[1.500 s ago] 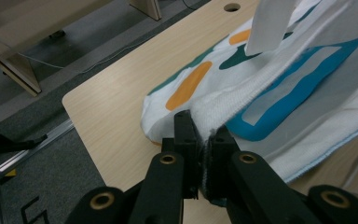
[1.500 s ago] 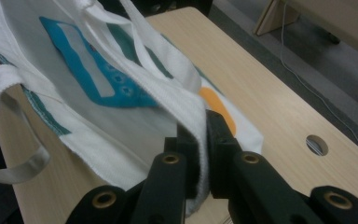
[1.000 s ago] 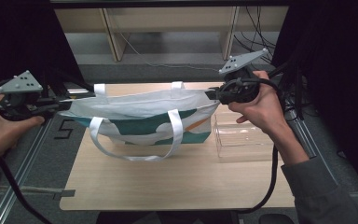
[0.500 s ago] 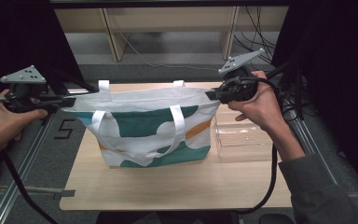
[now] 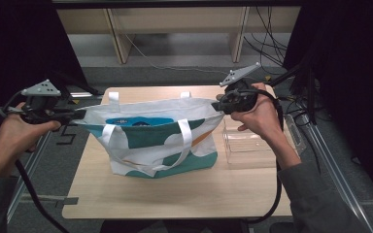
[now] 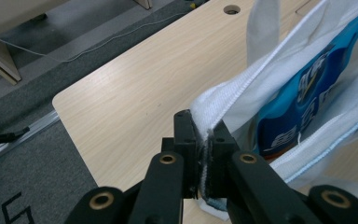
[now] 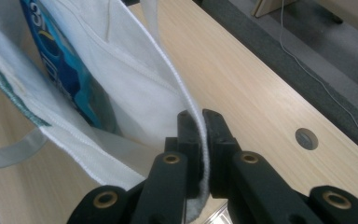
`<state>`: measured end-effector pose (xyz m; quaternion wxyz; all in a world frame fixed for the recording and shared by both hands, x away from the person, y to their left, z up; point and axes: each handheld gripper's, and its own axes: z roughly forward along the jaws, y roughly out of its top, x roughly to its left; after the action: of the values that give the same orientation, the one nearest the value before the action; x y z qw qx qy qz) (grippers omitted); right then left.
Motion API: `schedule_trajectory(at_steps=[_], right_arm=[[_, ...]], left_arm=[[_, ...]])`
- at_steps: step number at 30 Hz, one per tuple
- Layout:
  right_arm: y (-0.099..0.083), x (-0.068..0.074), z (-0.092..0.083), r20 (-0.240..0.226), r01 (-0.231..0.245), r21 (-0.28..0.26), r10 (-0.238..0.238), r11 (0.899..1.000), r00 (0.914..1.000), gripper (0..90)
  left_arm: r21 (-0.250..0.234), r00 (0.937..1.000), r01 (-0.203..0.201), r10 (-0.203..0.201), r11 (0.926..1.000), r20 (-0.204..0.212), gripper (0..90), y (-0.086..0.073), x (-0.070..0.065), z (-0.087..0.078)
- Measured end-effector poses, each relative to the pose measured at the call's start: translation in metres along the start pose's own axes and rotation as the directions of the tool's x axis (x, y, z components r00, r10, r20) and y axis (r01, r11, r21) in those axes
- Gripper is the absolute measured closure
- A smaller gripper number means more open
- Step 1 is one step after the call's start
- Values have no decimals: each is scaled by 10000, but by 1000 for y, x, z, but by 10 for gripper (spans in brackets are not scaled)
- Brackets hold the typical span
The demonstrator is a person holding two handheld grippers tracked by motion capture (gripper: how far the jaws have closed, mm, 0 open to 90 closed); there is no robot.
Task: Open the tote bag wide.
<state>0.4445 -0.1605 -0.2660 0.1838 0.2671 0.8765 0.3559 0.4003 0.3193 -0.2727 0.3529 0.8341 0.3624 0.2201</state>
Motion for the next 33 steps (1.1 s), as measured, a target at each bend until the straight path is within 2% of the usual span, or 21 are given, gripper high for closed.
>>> schedule_trajectory(at_steps=[4, 5, 6, 7, 9, 12, 13, 16, 17, 20, 22, 25, 30, 31, 32, 33], right_arm=[[-6, -2, 12, -35, -115, 264, 116, 9996, 9999, 868], [-6, -2, 12, -35, -115, 264, 116, 9996, 9999, 868], [-7, -3, 14, -33, -61, 224, 62, 9997, 10000, 868], [-8, -3, 17, 5, -146, 245, 146, 9996, 9999, 868], [-11, -2, 21, 60, -133, 287, 132, 9995, 9999, 868], [-16, 1, 27, 93, -110, 432, 106, 9990, 9999, 868], [-18, 2, 28, 145, -360, 520, 353, 9980, 9993, 868], [-27, 5, 36, 136, -391, 689, 382, 9969, 9992, 868], [-27, 5, 36, 136, -391, 689, 382, 9969, 9992, 868], [-33, 5, 42, 90, -482, 895, 476, 9948, 9988, 868], [-40, 9, 49, 230, -434, 963, 414, 9944, 9989, 867], [-47, 12, 56, 302, -392, 1102, 360, 9931, 9989, 867], [-60, 17, 67, 201, -395, 1380, 371, 9896, 9991, 867], [-64, 17, 70, 213, -358, 1366, 332, 9900, 9992, 867], [-71, 20, 76, 165, -431, 1426, 412, 9888, 9990, 867], [-71, 20, 76, 165, -431, 1426, 412, 9888, 9990, 867]], left_arm=[[217, 9999, 67, -65, 9997, -109, 856, -9, 1, 20], [217, 9999, 67, -65, 9997, -109, 856, -9, 1, 20], [162, 9997, 226, -224, 9996, -129, 856, -11, 0, 25], [389, 9999, 111, -109, 9992, -49, 856, -12, 1, 28], [420, 9999, 96, -99, 9991, 65, 856, -17, 2, 35], [513, 9993, 274, -286, 9983, 228, 855, -26, 3, 43], [496, 9990, 351, -365, 9982, 271, 855, -29, 3, 46], [579, 9971, 578, -606, 9966, 469, 854, -38, 2, 56], [529, 9972, 539, -565, 9971, 489, 854, -41, 2, 60], [598, 9948, 763, -800, 9953, 625, 854, -48, 1, 70], [714, 9929, 833, -889, 9940, 792, 854, -55, 0, 82], [860, 9913, 966, -1037, 9916, 814, 854, -62, -2, 90], [888, 9818, 1400, -1499, 9862, 1170, 854, -80, -4, 109], [923, 9820, 1401, -1503, 9858, 1141, 854, -83, -5, 110], [941, 9794, 1445, -1559, 9850, 1281, 853, -85, -5, 113], [959, 9789, 1474, -1591, 9844, 1279, 853, -87, -5, 114]])
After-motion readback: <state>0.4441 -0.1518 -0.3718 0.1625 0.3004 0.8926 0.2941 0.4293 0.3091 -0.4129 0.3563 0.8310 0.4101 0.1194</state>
